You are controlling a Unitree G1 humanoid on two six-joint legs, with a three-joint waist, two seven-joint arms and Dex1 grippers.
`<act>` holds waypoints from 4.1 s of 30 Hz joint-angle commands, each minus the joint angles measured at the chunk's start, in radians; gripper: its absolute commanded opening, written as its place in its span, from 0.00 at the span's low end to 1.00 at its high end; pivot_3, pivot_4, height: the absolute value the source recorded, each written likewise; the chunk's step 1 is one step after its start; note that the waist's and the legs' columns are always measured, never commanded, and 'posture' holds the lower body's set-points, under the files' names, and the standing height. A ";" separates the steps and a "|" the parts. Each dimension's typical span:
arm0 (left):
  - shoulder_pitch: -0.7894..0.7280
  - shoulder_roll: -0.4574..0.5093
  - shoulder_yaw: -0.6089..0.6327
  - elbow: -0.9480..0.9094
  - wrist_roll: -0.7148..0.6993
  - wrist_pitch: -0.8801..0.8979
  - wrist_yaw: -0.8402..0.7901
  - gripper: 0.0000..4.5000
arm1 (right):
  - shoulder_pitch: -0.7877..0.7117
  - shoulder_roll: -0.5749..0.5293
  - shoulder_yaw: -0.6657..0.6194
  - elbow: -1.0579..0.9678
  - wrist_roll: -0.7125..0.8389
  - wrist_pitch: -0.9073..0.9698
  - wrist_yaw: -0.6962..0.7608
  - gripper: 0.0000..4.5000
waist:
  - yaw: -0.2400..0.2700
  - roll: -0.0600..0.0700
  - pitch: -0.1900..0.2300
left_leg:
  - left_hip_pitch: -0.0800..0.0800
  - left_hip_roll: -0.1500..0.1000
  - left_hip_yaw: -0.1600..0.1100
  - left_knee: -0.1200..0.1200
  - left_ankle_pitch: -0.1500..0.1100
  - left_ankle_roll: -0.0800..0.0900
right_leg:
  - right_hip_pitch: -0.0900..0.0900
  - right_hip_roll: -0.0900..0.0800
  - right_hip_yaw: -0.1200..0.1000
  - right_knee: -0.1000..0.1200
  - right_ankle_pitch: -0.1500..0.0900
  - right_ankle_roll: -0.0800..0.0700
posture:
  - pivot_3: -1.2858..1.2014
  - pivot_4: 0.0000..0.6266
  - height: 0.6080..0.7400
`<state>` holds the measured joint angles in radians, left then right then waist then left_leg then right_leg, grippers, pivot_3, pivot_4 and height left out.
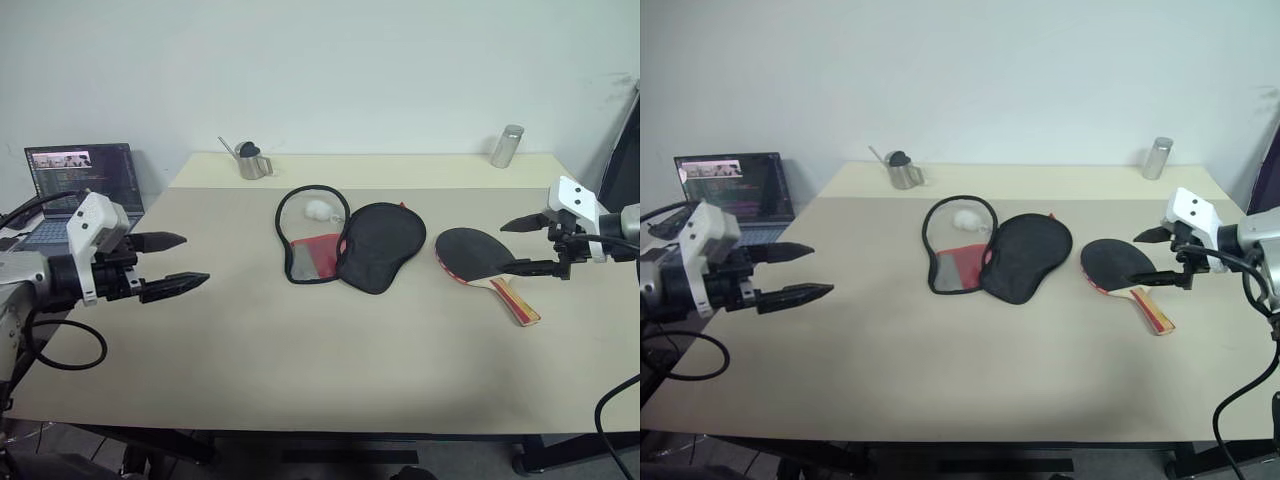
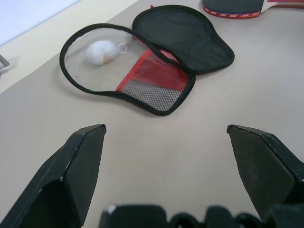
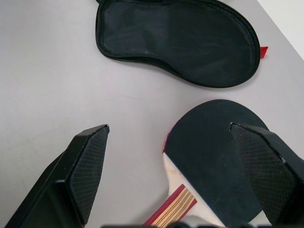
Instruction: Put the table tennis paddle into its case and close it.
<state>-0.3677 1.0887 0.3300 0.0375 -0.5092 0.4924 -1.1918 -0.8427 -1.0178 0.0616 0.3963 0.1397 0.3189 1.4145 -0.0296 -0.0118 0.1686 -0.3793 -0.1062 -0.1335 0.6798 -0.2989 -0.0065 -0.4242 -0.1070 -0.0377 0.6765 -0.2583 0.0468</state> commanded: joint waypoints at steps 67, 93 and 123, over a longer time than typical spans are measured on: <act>-0.481 -0.570 -0.296 0.234 0.251 0.178 0.503 1.00 | 0.157 0.018 -0.134 -0.249 0.087 0.359 -0.321 0.99 | 0.026 -0.006 0.002 | -0.002 -0.001 0.001 0.003 0.000 -0.001 | -0.002 -0.001 0.001 0.001 0.001 0.002 | 0.52 0.24 1.00; -0.679 -0.794 -0.289 0.887 0.387 -0.016 0.820 1.00 | 0.174 0.071 -0.155 -0.443 0.147 0.589 -0.550 0.99 | 0.030 -0.007 0.002 | -0.002 -0.002 0.001 0.003 0.000 0.000 | 0.000 -0.001 0.001 0.000 0.002 0.003 | 0.52 0.24 1.00; -0.621 -1.009 -0.093 0.576 0.313 0.209 1.233 0.00 | 0.157 0.078 -0.159 -0.433 0.152 0.508 -0.580 1.00 | 0.029 -0.007 0.003 | -0.002 -0.002 0.002 0.004 0.000 -0.001 | -0.001 -0.001 0.002 0.001 0.002 0.003 | 0.52 0.24 1.00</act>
<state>-0.9903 0.0845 0.2228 0.7140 -0.1842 0.6814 -0.0058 -0.6571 -0.9322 -0.0769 -0.0186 0.2902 0.8450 0.8414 -0.0005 -0.0188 0.1711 -0.3809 -0.1080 -0.1314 0.6834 -0.2984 -0.0071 -0.4248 -0.1077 -0.0353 0.6778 -0.2562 0.0503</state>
